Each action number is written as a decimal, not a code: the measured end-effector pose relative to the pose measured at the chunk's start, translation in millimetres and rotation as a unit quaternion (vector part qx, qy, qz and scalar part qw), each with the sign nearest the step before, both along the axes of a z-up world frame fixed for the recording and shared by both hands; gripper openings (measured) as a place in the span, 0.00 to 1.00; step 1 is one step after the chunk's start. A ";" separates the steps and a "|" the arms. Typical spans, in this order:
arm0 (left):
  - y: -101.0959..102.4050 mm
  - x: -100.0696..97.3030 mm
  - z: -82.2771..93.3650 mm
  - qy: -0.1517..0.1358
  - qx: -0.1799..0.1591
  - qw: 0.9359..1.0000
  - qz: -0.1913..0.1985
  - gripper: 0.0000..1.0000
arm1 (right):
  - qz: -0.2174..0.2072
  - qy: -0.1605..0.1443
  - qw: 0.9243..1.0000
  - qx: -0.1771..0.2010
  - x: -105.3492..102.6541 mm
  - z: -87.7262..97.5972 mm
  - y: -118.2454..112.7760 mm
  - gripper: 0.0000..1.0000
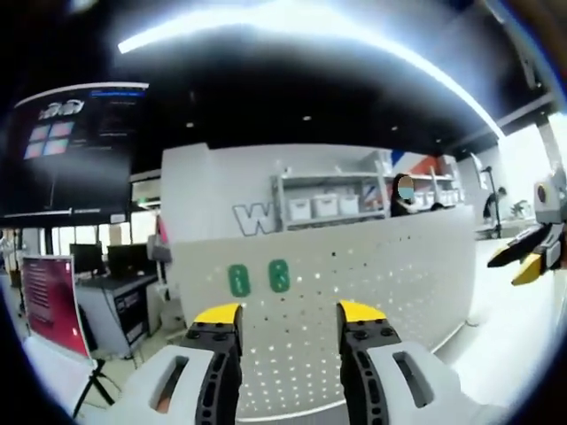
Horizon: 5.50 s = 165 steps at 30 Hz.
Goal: Insert the hook assembly into the mounting plate slot until the hook locks in place.
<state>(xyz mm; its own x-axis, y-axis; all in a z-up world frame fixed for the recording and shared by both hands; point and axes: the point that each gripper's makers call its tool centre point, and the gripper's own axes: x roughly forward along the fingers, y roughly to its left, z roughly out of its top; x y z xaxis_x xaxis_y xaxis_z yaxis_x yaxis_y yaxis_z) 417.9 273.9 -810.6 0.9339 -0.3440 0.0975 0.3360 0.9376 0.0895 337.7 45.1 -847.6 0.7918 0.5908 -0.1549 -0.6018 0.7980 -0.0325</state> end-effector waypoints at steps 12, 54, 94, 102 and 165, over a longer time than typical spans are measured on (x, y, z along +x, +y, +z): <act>-10.8 -41.5 -10.3 0.008 -0.003 1.000 -0.017 0.45 | -0.003 0.009 1.000 -0.008 1.2 -13.7 -3.5 0.47; -28.8 -74.5 -36.4 0.036 -0.009 0.999 -0.036 0.48 | 0.052 0.137 0.979 -0.140 29.8 -167.1 7.2 0.22; -37.3 -69.9 -61.1 0.069 -0.010 0.996 -0.051 0.46 | 0.117 0.200 0.936 -0.265 50.2 -267.4 19.0 0.04; -36.7 -70.0 -62.3 0.072 -0.012 0.996 -0.052 0.45 | 0.125 0.196 0.930 -0.285 51.3 -273.6 20.8 0.02; -84.5 -96.8 -50.4 0.058 0.017 0.992 -0.108 0.42 | 0.108 0.021 0.994 -0.018 23.1 -17.4 72.9 0.00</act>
